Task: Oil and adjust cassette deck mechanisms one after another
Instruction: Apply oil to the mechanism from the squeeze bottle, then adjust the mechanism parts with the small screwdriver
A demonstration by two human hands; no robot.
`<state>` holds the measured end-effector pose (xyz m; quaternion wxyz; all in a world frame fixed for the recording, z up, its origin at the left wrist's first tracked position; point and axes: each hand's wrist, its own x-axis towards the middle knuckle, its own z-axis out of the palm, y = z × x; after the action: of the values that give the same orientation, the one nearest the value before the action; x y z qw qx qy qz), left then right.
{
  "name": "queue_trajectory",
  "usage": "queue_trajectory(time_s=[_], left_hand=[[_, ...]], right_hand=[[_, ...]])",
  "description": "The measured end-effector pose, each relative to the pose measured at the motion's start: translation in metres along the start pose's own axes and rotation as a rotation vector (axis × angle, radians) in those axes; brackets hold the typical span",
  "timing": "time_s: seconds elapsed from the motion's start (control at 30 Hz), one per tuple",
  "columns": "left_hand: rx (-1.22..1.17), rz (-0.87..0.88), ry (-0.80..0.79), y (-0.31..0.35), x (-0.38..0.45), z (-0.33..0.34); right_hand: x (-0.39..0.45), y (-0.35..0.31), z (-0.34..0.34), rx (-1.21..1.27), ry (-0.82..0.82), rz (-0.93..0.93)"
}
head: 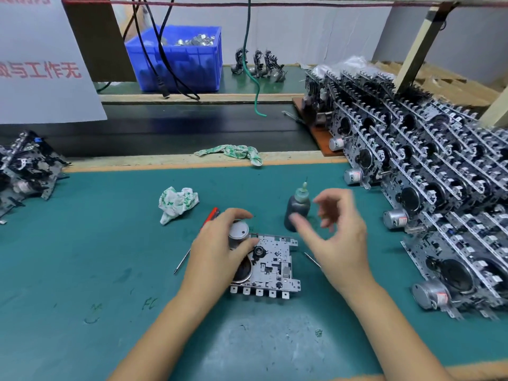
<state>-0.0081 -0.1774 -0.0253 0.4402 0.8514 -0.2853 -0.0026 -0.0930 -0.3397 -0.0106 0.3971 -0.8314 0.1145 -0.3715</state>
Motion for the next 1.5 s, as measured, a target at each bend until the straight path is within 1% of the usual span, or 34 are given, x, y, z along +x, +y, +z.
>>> queue_trajectory(time_s=[0.03,0.1,0.13,0.17,0.2,0.3,0.43,0.5,0.53,0.57,0.6,0.63,0.67,0.7,0.73,0.8,0.83,0.87,0.9,0.93,1.0,1.03,1.1,1.13,1.17,1.2,1.23,1.27,1.3,1.33,1.37,1.4,1.47,1.5], left_hand=[[0.001,-0.016,-0.040,-0.004,0.003,-0.005],[0.018,-0.035,-0.124,-0.011,0.006,-0.015],[0.028,-0.021,-0.157,-0.015,0.007,-0.019],[0.038,0.003,-0.180,-0.019,0.007,-0.021],[0.041,0.026,-0.195,-0.021,0.007,-0.024],[0.000,0.041,-0.207,-0.025,0.005,-0.027],[-0.094,0.059,-0.195,-0.026,0.000,-0.027],[-0.166,0.066,-0.217,-0.025,-0.001,-0.031],[-0.256,0.029,-0.227,-0.025,-0.002,-0.033],[-0.400,-0.043,-0.241,-0.024,-0.002,-0.035],[-0.580,-0.134,-0.276,-0.024,-0.002,-0.036],[-0.755,-0.230,-0.350,-0.024,-0.003,-0.035],[-0.904,-0.307,-0.460,-0.023,-0.005,-0.032],[-1.017,-0.366,-0.566,-0.019,-0.006,-0.027],[-1.103,-0.421,-0.630,-0.015,-0.008,-0.021],[-1.305,-0.568,-0.662,-0.013,-0.010,-0.009],[-1.393,-0.625,-0.657,-0.011,-0.012,-0.006],[-1.465,-0.644,-0.653,-0.008,-0.013,-0.002],[-1.533,-0.630,-0.668,-0.005,-0.014,0.000],[-1.585,-0.582,-0.694,-0.002,-0.015,0.001],[-1.721,-0.507,-0.780,-0.001,-0.016,-0.003],[-1.754,-0.484,-0.800,0.000,-0.015,-0.007],[-1.732,-0.454,-0.762,-0.001,-0.016,-0.011],[-1.689,-0.463,-0.725,-0.004,-0.016,-0.011],[-1.635,-0.486,-0.677,-0.006,-0.017,-0.010],[-1.602,-0.515,-0.630,-0.009,-0.017,-0.008],[-1.596,-0.543,-0.593,-0.010,-0.017,-0.006],[-1.606,-0.574,-0.569,-0.011,-0.016,-0.004],[-1.616,-0.611,-0.553,-0.011,-0.016,-0.001],[-1.622,-0.649,-0.542,-0.012,-0.015,0.001],[-1.619,-0.686,-0.538,-0.014,-0.015,0.002],[-1.609,-0.722,-0.538,-0.015,-0.014,0.003],[-1.568,-0.763,-0.535,-0.019,-0.014,0.006],[-1.555,-0.770,-0.534,-0.021,-0.014,0.008]], right_hand=[[-0.004,-0.008,-0.002,-0.081,-0.219,-0.033],[-0.010,-0.015,0.001,-0.408,-0.660,-0.081],[-0.012,-0.016,0.004,-0.540,-0.803,-0.104],[-0.013,-0.016,0.007,-0.608,-0.888,-0.116],[-0.012,-0.016,0.009,-0.641,-0.925,-0.121],[-0.009,-0.018,0.012,-0.696,-0.915,-0.145],[-0.006,-0.025,0.014,-0.739,-0.855,-0.211],[-0.005,-0.026,0.009,-0.699,-0.878,-0.202],[-0.005,-0.026,0.005,-0.644,-0.904,-0.161],[-0.004,-0.027,0.000,-0.542,-0.932,-0.085],[-0.003,-0.028,-0.004,-0.382,-0.958,0.020],[-0.003,-0.028,-0.007,-0.172,-0.990,0.147],[-0.004,-0.027,-0.009,0.069,-1.034,0.277],[-0.006,-0.027,-0.008,0.294,-1.065,0.381],[-0.009,-0.027,-0.007,0.480,-1.080,0.445],[-0.018,-0.029,0.000,0.836,-1.091,0.563],[-0.022,-0.030,0.003,1.003,-1.093,0.659],[-0.024,-0.030,0.005,1.141,-1.093,0.763],[-0.026,-0.028,0.006,1.205,-1.079,0.821],[-0.028,-0.026,0.007,1.184,-1.071,0.808],[-0.029,-0.026,0.006,0.937,-1.016,0.682],[-0.029,-0.027,0.002,0.770,-0.925,0.622],[-0.027,-0.023,-0.009,0.416,-0.662,0.493],[-0.027,-0.016,-0.016,0.195,-0.520,0.426],[-0.027,-0.010,-0.022,-0.078,-0.410,0.354],[-0.027,-0.005,-0.027,-0.352,-0.370,0.302],[-0.026,-0.001,-0.028,-0.587,-0.410,0.282],[-0.027,0.004,-0.027,-0.746,-0.499,0.285],[-0.028,0.010,-0.024,-0.814,-0.588,0.280],[-0.029,0.014,-0.021,-0.807,-0.643,0.254],[-0.029,0.016,-0.020,-0.742,-0.668,0.219],[-0.027,0.017,-0.020,-0.591,-0.663,0.220],[-0.021,0.012,-0.019,-0.110,-0.648,0.321],[-0.018,0.007,-0.017,0.110,-0.670,0.381]])
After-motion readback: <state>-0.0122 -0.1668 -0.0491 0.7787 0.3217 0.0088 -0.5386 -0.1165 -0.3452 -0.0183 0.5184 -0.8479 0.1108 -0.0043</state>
